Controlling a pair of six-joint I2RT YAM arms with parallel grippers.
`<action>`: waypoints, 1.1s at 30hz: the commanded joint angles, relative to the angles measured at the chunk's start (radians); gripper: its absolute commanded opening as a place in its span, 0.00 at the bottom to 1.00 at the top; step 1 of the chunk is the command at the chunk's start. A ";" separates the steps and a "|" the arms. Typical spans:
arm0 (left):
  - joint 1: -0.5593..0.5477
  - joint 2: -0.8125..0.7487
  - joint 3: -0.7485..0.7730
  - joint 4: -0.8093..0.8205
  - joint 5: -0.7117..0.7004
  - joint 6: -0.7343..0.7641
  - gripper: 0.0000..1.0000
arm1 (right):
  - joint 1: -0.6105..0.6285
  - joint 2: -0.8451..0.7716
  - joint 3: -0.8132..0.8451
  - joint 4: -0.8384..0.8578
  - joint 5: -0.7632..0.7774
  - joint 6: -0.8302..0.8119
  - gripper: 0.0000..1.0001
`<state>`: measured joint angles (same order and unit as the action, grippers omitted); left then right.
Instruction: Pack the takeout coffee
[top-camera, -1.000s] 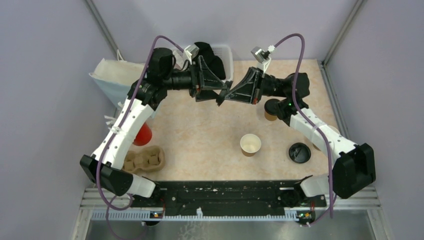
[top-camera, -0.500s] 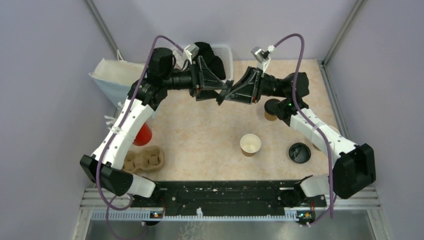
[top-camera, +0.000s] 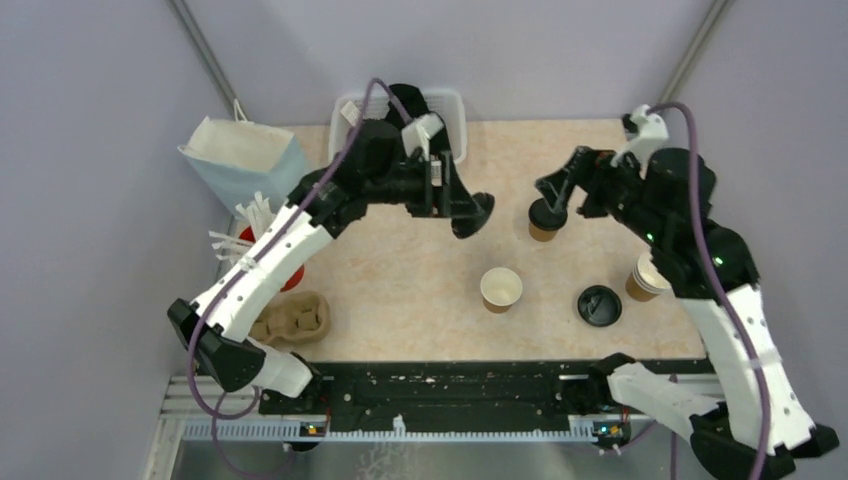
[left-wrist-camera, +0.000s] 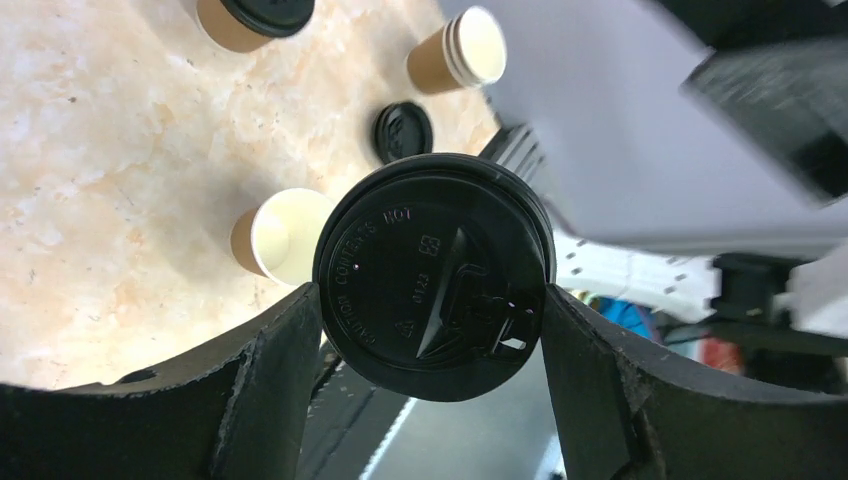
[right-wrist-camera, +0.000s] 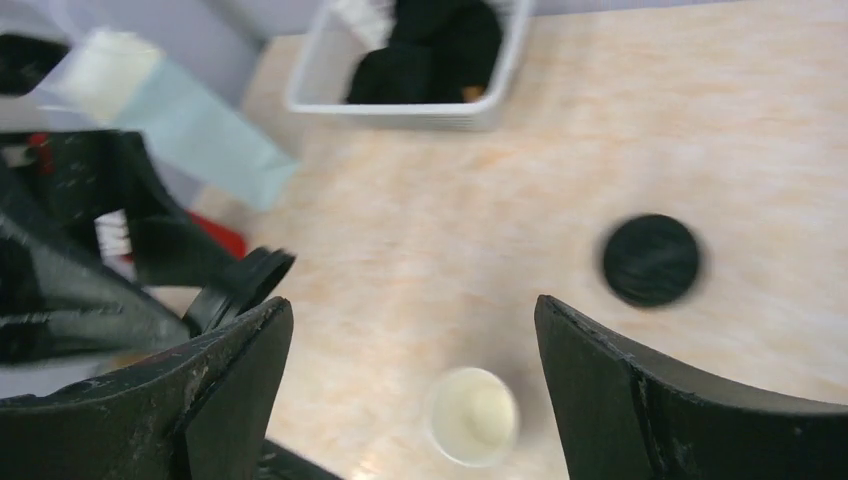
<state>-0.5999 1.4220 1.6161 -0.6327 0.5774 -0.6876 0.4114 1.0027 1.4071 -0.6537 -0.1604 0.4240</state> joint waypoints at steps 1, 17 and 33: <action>-0.174 0.049 -0.020 -0.016 -0.272 0.207 0.79 | -0.003 -0.097 0.127 -0.417 0.437 -0.179 0.90; -0.510 0.304 -0.046 0.069 -0.811 0.457 0.79 | -0.004 -0.351 0.059 -0.347 0.350 -0.116 0.95; -0.543 0.412 -0.022 0.034 -0.805 0.429 0.82 | -0.003 -0.370 0.019 -0.315 0.305 -0.097 0.95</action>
<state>-1.1362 1.8095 1.5631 -0.6216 -0.2127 -0.2615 0.4095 0.6441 1.4315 -1.0103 0.1623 0.3164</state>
